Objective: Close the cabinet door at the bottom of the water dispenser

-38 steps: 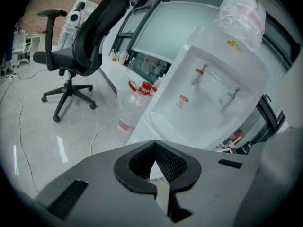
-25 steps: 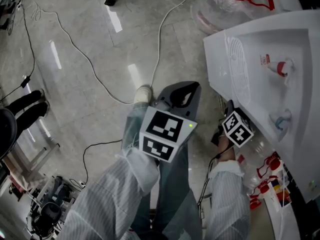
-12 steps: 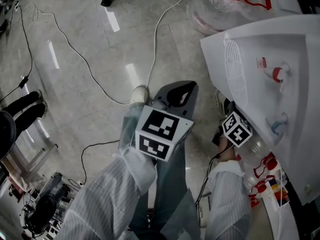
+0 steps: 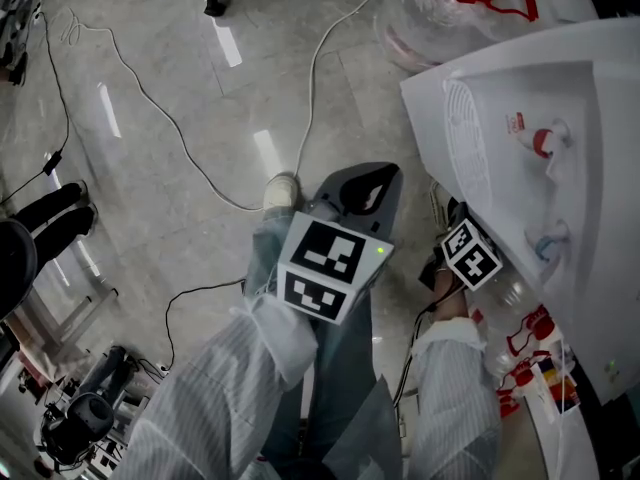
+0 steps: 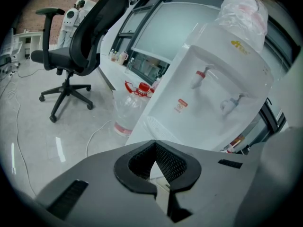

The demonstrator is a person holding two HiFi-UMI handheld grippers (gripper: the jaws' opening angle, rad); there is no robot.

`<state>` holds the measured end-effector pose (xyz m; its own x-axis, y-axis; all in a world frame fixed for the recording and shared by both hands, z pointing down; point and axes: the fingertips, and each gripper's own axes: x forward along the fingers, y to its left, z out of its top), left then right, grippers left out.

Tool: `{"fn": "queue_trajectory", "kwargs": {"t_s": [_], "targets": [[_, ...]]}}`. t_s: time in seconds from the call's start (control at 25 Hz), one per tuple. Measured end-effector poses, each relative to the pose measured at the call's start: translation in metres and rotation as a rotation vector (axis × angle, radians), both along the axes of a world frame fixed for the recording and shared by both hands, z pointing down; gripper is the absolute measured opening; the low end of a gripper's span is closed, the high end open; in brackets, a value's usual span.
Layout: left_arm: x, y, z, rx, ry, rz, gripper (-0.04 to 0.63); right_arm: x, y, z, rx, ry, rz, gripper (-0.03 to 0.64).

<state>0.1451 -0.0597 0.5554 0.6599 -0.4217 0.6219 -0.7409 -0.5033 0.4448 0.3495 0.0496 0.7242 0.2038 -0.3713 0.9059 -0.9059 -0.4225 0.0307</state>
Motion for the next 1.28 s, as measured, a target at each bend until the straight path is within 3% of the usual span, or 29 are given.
{"fn": "queue_trajectory", "kwargs": {"t_s": [0.4, 0.64, 0.88, 1.28], "targets": [[-0.013, 0.010, -0.016, 0.005, 0.010, 0.030, 0.009, -0.014, 0.006, -0.007, -0.027, -0.041, 0.061, 0.132], [-0.024, 0.007, -0.031, 0.021, 0.024, 0.070, 0.009, -0.047, 0.007, -0.019, -0.011, -0.070, 0.079, 0.132], [-0.038, -0.001, -0.062, 0.046, 0.035, 0.121, 0.009, -0.081, -0.011, -0.063, 0.079, -0.105, 0.126, 0.132], [-0.043, 0.001, -0.162, 0.095, 0.067, 0.191, 0.009, -0.123, -0.039, -0.198, 0.274, -0.206, 0.102, 0.132]]}}
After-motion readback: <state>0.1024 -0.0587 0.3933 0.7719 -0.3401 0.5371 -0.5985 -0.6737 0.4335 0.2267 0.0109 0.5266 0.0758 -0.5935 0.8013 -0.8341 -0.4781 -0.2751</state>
